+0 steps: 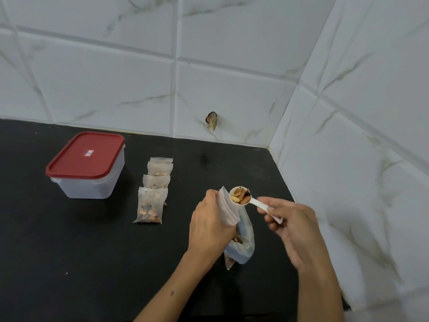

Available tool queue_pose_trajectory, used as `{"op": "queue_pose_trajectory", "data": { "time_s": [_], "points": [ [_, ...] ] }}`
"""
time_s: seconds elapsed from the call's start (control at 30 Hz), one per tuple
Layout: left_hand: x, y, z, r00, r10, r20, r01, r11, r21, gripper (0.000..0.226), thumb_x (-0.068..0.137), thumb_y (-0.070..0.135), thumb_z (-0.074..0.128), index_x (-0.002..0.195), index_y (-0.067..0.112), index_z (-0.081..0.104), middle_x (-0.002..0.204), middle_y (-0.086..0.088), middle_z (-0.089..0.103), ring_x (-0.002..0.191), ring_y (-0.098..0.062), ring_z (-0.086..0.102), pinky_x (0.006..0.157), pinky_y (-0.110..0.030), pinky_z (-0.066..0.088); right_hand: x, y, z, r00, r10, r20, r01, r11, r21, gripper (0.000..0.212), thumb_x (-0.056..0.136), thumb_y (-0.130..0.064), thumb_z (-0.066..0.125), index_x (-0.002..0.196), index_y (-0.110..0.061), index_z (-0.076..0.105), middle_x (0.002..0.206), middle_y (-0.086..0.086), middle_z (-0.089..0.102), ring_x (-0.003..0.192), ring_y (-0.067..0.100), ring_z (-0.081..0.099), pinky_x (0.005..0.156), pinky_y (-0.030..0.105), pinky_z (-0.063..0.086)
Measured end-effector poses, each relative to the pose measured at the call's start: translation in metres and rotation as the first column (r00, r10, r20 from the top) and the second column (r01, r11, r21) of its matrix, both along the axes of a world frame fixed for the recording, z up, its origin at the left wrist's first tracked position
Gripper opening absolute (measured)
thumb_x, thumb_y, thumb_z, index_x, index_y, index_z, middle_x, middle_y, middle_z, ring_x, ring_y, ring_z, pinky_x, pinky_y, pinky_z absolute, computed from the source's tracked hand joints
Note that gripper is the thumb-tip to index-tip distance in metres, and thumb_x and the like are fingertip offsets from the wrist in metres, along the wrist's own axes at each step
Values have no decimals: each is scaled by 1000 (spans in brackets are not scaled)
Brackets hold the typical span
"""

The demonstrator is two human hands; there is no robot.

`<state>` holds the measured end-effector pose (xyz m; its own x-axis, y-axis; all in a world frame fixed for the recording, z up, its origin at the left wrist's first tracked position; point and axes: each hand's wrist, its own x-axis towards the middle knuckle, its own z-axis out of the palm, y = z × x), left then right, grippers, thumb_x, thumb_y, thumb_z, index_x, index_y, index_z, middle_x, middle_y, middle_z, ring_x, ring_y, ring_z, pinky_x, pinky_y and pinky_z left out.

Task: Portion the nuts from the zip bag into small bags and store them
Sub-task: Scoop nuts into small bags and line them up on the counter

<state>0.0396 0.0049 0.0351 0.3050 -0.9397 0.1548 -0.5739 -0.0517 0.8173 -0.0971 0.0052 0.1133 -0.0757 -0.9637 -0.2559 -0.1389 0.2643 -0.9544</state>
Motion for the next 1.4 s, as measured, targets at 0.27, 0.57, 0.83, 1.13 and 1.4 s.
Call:
{"op": "queue_pose_trajectory", "data": {
  "time_s": [0.27,0.57,0.83,1.13,1.4],
  "points": [
    [2,7,4,968,-23,-251,20,1000,-15,41,80,29,71,106,26,40,91,11,55,83,-3,57,69,-22,52,21,17,-2,844,-20,-537,-170,938,-302,28,93,-5,51,108,-17,71,97,-9,64,74,-1,54,56,2,40],
    [12,9,3,911,-1,-413,-30,997,-67,45,74,25,79,106,25,46,93,13,60,82,3,59,61,-5,45,43,18,2,500,-95,-861,-561,721,-406,40,52,3,88,90,-3,75,86,9,72,77,27,69,66,28,55],
    [16,7,0,904,-19,-428,-36,992,-119,39,77,26,77,104,20,50,91,7,64,78,1,62,61,-9,47,43,17,-4,522,-10,-853,-602,704,-376,26,71,-8,78,96,-6,74,94,9,69,89,20,62,76,1,33],
    [16,2,-5,925,-60,-376,-6,985,-172,42,74,26,78,103,22,49,91,7,64,82,3,62,65,-12,50,41,17,8,535,-101,-839,-587,670,-455,40,44,2,92,80,-2,74,76,11,71,65,26,68,57,26,52],
    [16,1,-3,964,-82,-255,38,984,-175,43,74,29,79,100,29,45,90,9,62,83,-4,62,67,-16,48,45,15,18,457,-28,-889,-552,775,-308,42,51,-8,92,88,-3,73,85,12,71,73,28,69,62,27,54]
  ]
}}
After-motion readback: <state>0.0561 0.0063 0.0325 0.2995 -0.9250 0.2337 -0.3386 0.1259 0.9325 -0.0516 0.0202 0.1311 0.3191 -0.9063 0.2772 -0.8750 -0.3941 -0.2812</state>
